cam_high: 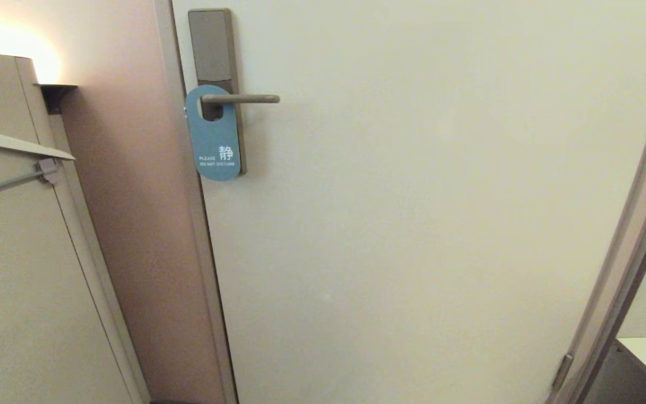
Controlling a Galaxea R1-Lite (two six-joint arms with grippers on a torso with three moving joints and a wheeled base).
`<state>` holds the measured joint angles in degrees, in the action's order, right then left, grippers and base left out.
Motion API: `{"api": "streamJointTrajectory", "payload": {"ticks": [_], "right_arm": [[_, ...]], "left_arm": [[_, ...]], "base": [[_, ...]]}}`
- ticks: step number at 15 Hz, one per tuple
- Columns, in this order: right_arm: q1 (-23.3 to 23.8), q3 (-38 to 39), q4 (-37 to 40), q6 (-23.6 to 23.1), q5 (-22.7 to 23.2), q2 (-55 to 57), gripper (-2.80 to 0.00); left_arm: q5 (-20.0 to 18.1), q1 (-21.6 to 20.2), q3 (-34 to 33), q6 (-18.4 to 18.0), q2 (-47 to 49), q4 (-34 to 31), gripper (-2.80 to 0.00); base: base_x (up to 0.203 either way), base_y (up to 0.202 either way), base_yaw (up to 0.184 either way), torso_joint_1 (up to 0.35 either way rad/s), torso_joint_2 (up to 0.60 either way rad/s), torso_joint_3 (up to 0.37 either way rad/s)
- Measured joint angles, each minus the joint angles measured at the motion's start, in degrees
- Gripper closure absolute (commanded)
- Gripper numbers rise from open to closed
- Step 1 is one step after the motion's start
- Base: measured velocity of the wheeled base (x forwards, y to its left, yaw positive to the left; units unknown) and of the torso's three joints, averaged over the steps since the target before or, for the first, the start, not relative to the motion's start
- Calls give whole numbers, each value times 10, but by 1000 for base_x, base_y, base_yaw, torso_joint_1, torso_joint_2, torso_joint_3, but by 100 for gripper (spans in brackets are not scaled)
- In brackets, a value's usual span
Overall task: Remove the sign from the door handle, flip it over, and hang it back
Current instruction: Take down the sign
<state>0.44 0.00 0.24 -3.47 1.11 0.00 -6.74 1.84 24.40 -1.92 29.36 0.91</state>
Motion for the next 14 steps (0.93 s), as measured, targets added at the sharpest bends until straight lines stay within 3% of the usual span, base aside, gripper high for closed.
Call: {"api": "streamJointTrajectory", "payload": {"ticks": [3,9,11,14], "right_arm": [[0,0,0,0,0,0,0],[0,0,0,0,0,0,0],[0,0,0,0,0,0,0],[0,0,0,0,0,0,0]], "left_arm": [[0,-2,68,16,77,21,0],[-12,-12,268,25,256,25,0],[-58,-41,328,26,311,25,0],[-182,-100,405,29,383,24,0]], "base": [[0,0,0,0,0,0],[0,0,0,0,0,0],[0,0,0,0,0,0],[0,0,0,0,0,0]]}}
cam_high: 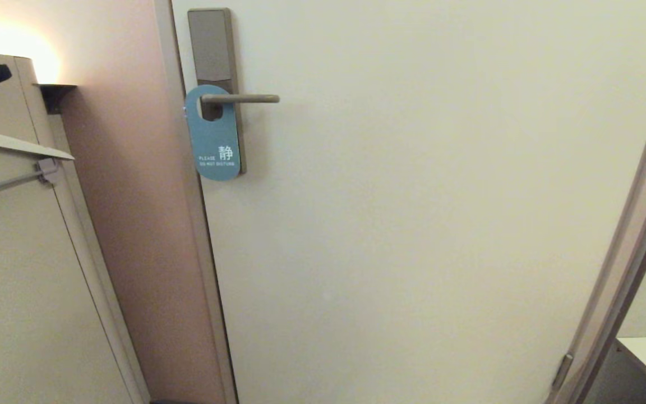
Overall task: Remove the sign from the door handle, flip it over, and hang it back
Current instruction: Take down the sign
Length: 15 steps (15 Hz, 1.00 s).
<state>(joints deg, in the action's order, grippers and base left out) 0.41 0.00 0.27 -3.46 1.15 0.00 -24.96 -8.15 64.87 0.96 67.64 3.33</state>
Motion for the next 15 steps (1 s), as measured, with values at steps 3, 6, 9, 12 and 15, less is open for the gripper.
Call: {"api": "streamJointTrajectory", "payload": {"ticks": [3,6,9,12,15], "right_arm": [[0,0,0,0,0,0,0],[0,0,0,0,0,0,0],[0,0,0,0,0,0,0],[0,0,0,0,0,0,0],[0,0,0,0,0,0,0]], "left_arm": [[-60,-17,27,8,44,1,0],[-126,-16,31,60,64,6,0],[-138,-17,31,79,94,11,0],[-139,-20,31,81,141,39,0],[-144,-37,35,81,199,77,0]], "base": [[0,0,0,0,0,0],[0,0,0,0,0,0],[0,0,0,0,0,0],[0,0,0,0,0,0],[0,0,0,0,0,0]]}}
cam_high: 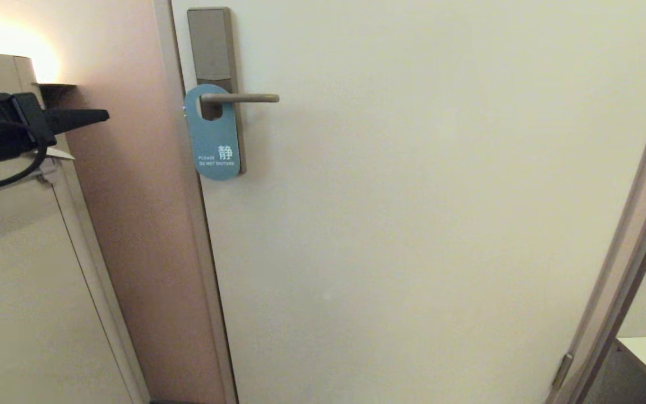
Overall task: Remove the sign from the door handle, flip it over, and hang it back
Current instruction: Take down the sign
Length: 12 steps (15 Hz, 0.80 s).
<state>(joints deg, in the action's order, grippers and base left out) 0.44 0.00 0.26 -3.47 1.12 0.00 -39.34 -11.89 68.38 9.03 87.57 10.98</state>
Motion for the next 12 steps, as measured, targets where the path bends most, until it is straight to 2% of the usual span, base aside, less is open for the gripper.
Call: {"api": "streamJointTrajectory", "payload": {"ticks": [3,6,9,12], "right_arm": [[0,0,0,0,0,0,0],[0,0,0,0,0,0,0],[0,0,0,0,0,0,0],[0,0,0,0,0,0,0]], "left_arm": [[-43,-19,17,-1,59,25,0],[-65,-26,42,-2,105,34,0],[-130,-28,68,-4,141,35,0],[-144,-24,99,-4,172,35,0]], "base": [[0,0,0,0,0,0],[0,0,0,0,0,0],[0,0,0,0,0,0],[0,0,0,0,0,0]]}}
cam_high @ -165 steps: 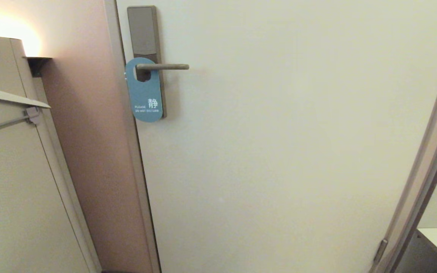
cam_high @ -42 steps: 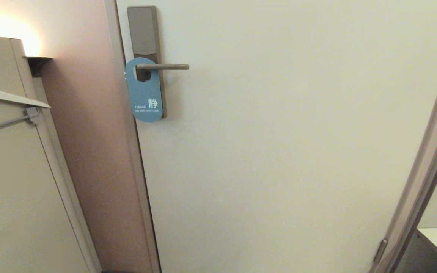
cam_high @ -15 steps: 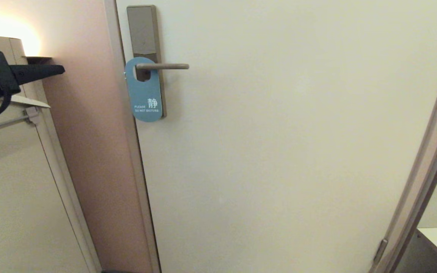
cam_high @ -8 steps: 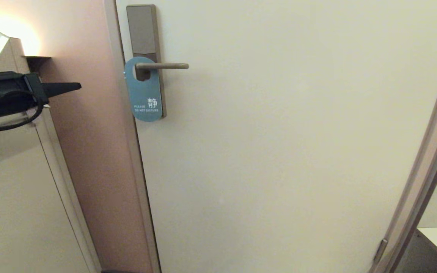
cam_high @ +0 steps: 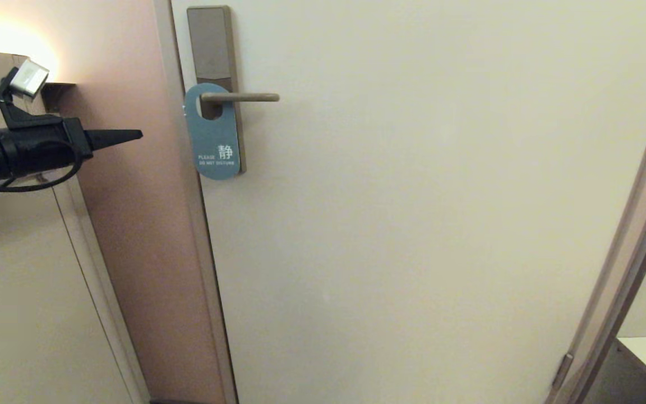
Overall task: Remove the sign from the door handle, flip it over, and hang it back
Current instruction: Take down the sign
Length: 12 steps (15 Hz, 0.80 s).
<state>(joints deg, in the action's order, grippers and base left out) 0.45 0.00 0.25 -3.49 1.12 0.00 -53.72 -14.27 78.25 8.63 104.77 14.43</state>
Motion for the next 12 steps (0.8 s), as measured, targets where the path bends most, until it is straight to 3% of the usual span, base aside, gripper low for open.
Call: {"api": "streamJointTrajectory", "payload": {"ticks": [8,9,12], "right_arm": [[0,0,0,0,0,0,0],[0,0,0,0,0,0,0],[0,0,0,0,0,0,0]], "left_arm": [[-1,15,71,-2,81,0,0],[0,20,73,-3,87,0,-280],[0,34,78,-31,101,1,-280]], "base": [[0,0,0,0,0,0],[0,0,0,0,0,0],[0,0,0,0,0,0]]}}
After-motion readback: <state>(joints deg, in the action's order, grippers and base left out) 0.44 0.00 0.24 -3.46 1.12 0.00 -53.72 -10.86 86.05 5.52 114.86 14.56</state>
